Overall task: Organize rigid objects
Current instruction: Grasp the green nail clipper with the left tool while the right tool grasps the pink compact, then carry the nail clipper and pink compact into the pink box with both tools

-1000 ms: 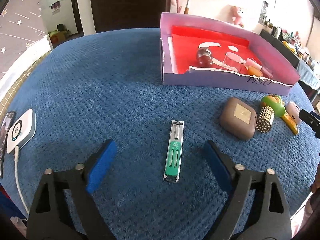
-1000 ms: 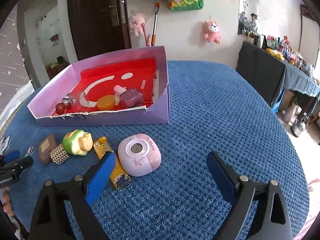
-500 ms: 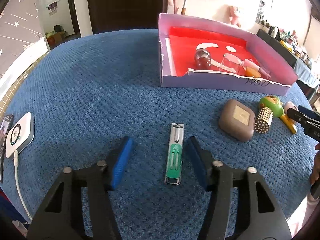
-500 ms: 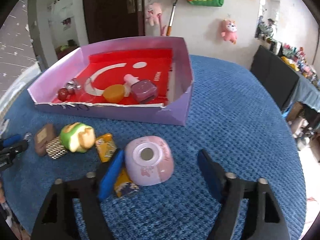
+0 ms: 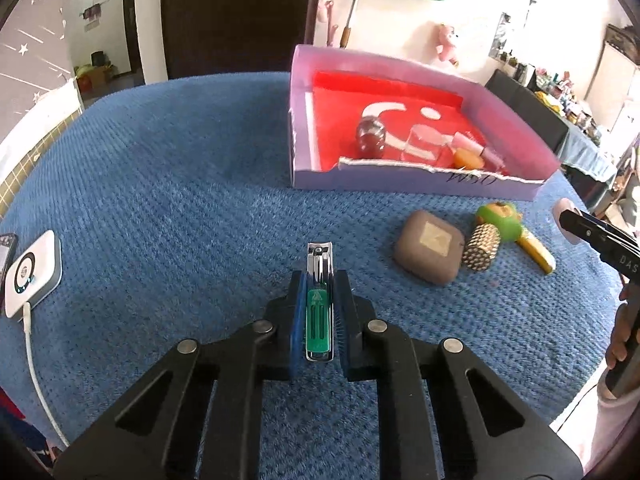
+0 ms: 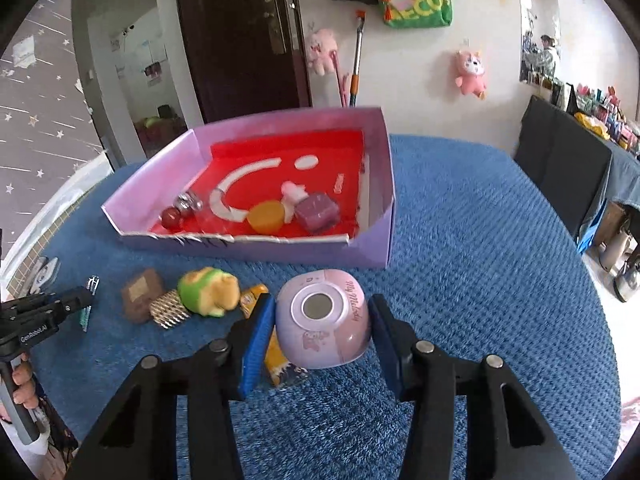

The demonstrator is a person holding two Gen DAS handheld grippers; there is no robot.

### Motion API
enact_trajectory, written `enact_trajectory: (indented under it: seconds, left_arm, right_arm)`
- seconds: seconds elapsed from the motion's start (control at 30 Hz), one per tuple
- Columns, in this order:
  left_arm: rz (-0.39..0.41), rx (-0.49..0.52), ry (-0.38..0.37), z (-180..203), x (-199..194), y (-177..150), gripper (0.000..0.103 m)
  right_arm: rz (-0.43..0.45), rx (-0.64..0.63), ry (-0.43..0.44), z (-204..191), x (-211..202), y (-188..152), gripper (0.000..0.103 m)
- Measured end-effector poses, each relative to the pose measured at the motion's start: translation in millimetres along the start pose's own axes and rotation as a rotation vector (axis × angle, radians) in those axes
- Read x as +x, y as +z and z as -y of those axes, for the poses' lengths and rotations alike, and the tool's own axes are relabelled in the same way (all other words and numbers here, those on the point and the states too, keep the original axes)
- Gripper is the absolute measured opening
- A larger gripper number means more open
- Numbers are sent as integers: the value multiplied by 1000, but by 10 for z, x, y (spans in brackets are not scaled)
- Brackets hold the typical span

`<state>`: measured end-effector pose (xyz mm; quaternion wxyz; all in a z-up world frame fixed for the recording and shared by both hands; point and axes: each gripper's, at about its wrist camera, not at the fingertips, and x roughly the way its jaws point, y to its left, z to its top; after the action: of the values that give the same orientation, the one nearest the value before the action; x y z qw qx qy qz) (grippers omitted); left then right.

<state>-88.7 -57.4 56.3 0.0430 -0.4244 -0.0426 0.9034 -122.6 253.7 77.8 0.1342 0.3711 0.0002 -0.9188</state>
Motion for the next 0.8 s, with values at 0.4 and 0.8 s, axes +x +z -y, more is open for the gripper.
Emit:
enact_trajectory:
  seconds: [0.4,0.8]
  left_arm:
    - [16,3,-1,1,-120,-4,13]
    - [74,42,-64,149,-363,183,13]
  right_arm:
    - [-2,-15,11,-65,-59,-29,51]
    - [25,-29,37,-105,-136,145,51]
